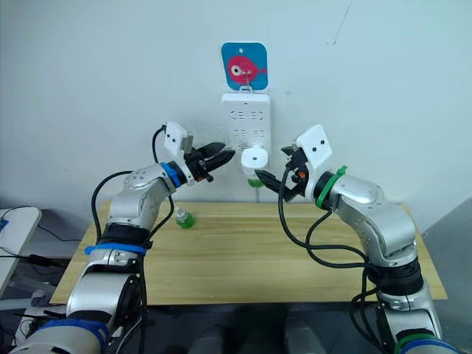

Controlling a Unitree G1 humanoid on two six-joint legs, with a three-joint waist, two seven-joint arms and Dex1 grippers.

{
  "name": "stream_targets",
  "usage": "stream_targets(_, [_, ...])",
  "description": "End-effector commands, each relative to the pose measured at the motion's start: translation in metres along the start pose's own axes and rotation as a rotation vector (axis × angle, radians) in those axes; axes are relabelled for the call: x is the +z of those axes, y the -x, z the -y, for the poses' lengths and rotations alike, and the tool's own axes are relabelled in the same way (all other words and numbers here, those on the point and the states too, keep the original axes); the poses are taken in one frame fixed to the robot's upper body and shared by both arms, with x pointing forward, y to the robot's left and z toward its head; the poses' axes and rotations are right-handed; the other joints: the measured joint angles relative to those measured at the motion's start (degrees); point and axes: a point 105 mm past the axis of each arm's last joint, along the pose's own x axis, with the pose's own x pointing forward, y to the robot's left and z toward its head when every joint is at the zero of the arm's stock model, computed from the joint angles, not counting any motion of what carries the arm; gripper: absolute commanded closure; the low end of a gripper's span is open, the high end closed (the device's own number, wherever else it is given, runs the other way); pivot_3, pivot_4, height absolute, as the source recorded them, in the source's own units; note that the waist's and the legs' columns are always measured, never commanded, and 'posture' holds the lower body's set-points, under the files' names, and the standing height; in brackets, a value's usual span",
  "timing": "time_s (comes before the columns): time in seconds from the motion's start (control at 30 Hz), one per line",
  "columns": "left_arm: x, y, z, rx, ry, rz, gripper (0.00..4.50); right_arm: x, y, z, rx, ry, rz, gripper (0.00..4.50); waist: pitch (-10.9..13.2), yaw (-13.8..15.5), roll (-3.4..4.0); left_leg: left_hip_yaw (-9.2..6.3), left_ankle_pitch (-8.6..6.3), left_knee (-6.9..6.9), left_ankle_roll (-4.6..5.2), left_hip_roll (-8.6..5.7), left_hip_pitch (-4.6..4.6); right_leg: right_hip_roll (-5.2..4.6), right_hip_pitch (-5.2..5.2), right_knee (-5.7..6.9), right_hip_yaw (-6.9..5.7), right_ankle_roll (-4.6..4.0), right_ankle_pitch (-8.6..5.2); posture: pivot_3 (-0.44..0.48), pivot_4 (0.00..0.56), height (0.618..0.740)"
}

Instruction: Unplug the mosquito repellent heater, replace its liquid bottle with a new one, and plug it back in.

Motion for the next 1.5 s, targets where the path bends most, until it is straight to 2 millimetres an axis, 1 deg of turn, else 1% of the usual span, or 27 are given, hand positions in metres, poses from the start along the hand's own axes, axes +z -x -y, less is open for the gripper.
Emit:
stream_targets(0.03, [0.013,-0.011,0.002,-0.043,-0.063,0.022,2.4,0.011,0.009,0.001,-0.034,0.015,0.041,0.0,0.1,-0.5,0.04,0.0,0.0,0.0,0.0,0.0,-0.01,0.0,0.0,0.0,0.0,0.0,0.0,-0.137,0.169,0.74])
stream_targets(0.27, [0.021,-0.022,0.001,-0.101,-0.094,0.015,2.4,0.006,0.019,0.003,-0.087,-0.009,0.03,0.0,0.6,-0.7,0.23,-0.2,0.01,0.06,0.01,-0.05,-0.04,0.0,0.06,0.01,-0.12,0.05,-0.01,-0.18,0.18,0.74])
stream_targets(0.33, [0.025,-0.024,0.004,-0.136,-0.083,0.028,2.4,0.006,0.021,0.004,-0.098,-0.014,0.028,0.0,0.7,-0.8,0.24,-0.3,0.01,0.08,0.01,-0.07,-0.05,0.0,0.11,0.0,-0.18,0.25,-0.1,-0.186,0.181,0.74])
stream_targets(0.6, [0.034,-0.032,0.032,-0.366,-0.073,0.016,2.4,0.002,0.024,0.006,-0.127,-0.037,0.025,0.0,1.1,-2.1,0.27,-0.51,0.01,0.04,0.0,-0.09,-0.21,0.0,0.1,-0.05,-0.3,0.11,-0.04,-0.202,0.184,0.74])
stream_targets(0.77, [0.038,-0.04,0.036,-0.387,-0.089,0.015,2.4,-0.002,0.024,0.009,-0.144,-0.043,0.019,0.0,1.2,-2.4,0.3,-0.76,0.01,0.03,0.01,-0.13,-0.37,0.03,0.06,-0.07,-0.37,0.13,-0.1,-0.212,0.185,0.74])
stream_targets(0.9, [0.036,-0.04,0.039,-0.408,-0.083,0.008,2.4,-0.002,0.024,0.01,-0.157,-0.048,0.023,0.0,1.3,-2.4,0.29,-0.85,0.01,0.1,0.0,-0.17,-0.45,0.02,0.06,-0.05,-0.41,0.13,-0.1,-0.222,0.186,0.74])
stream_targets(1.0, [0.031,-0.035,0.039,-0.421,-0.075,-0.008,2.9,-0.003,0.024,0.007,-0.162,-0.052,0.029,0.0,1.4,-2.6,0.29,-0.91,0.02,0.1,0.0,-0.17,-0.46,0.02,0.06,-0.05,-0.45,0.14,-0.11,-0.225,0.186,0.74])
stream_targets(1.03, [0.03,-0.034,0.038,-0.423,-0.073,-0.012,3.12,-0.003,0.023,0.005,-0.161,-0.05,0.03,0.0,1.3,-2.7,0.3,-0.95,0.02,0.1,0.0,-0.16,-0.48,0.02,0.06,-0.06,-0.46,0.14,-0.11,-0.226,0.186,0.74])
stream_targets(1.17, [0.028,-0.033,0.038,-0.419,-0.063,-0.02,3.13,-0.001,0.012,-0.003,-0.169,-0.035,0.054,0.0,1.4,-3.5,0.32,-1.09,0.02,0.07,0.0,-0.19,-0.54,0.02,0.07,-0.06,-0.48,0.17,-0.14,-0.219,0.186,0.74])
stream_targets(1.33, [0.028,-0.034,0.038,-0.412,-0.055,-0.034,3.13,0.007,-0.005,-0.005,-0.191,0.01,0.097,0.0,1.4,-3.7,0.33,-1.15,0.03,0.12,-0.01,-0.24,-0.58,0.02,0.07,-0.05,-0.48,0.18,-0.15,-0.213,0.184,0.74])
stream_targets(1.5, [0.027,-0.035,0.038,-0.409,-0.054,-0.041,3.13,0.01,-0.019,-0.004,-0.211,0.059,0.115,0.0,1.4,-3.7,0.33,-1.2,0.03,0.17,-0.01,-0.27,-0.62,0.0,0.09,-0.04,-0.49,0.18,-0.15,-0.209,0.183,0.74])
